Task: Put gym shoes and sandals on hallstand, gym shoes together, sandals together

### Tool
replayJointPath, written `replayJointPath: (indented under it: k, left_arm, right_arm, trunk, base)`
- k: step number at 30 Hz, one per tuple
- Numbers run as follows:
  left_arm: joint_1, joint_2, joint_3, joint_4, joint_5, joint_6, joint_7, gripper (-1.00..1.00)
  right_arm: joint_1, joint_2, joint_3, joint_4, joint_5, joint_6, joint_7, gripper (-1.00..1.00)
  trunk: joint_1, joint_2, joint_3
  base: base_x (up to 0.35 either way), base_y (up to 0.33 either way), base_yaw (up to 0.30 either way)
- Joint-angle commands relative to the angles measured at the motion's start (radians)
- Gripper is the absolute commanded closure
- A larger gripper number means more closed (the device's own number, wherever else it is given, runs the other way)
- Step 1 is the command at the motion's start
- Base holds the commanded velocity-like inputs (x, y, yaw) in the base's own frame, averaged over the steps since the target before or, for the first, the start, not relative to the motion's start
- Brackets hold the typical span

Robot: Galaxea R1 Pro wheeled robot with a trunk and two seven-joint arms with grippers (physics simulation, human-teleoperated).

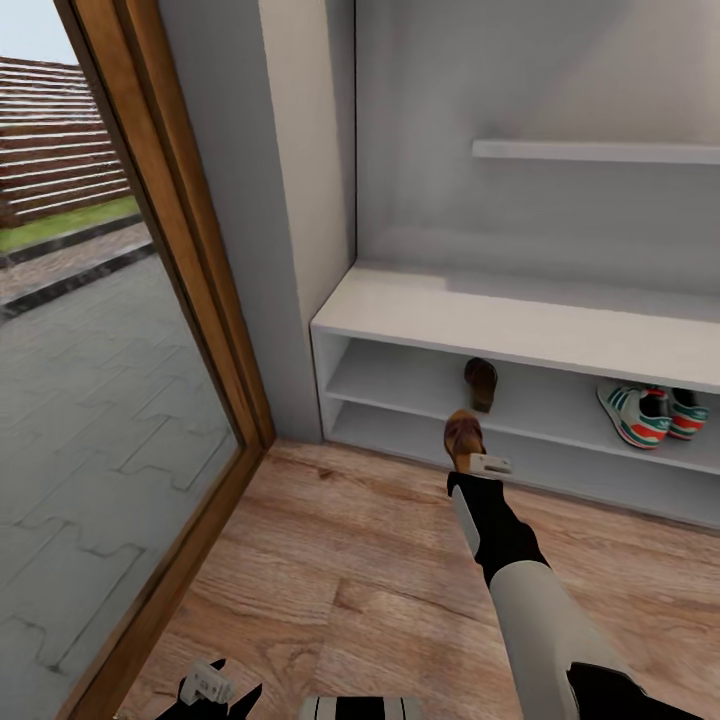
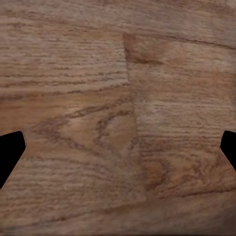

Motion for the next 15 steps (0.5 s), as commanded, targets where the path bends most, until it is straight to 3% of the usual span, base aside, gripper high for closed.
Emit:
replayJointPath:
  k: [1, 6, 15]
  left_arm:
    - [-0.001, -0.001, 0.008, 0.0, -0.01, -0.005, -0.005, -1.0]
    - [-0.001, -0.002, 0.008, 0.0, -0.01, -0.005, -0.005, -1.0]
    - [-0.001, -0.002, 0.008, 0.001, -0.01, -0.005, -0.005, -1.0]
  right_arm:
    - [0.0, 0.001, -0.004, -0.001, 0.01, 0.008, 0.004, 1.0]
    - [0.0, 0.001, -0.004, -0.001, 0.01, 0.008, 0.003, 1.0]
    - [0.0, 0.001, -0.003, 0.0, 0.011, 0.007, 0.004, 1.0]
  trunk:
    - [0.0, 0.0, -0.002]
    - [0.0, 0.0, -0.007]
    - [0.0, 0.0, -0.008]
  base:
    - [0.0, 0.0, 0.143]
    - [0.001, 0.0, 0.119]
    - [0.099, 0.0, 0.013]
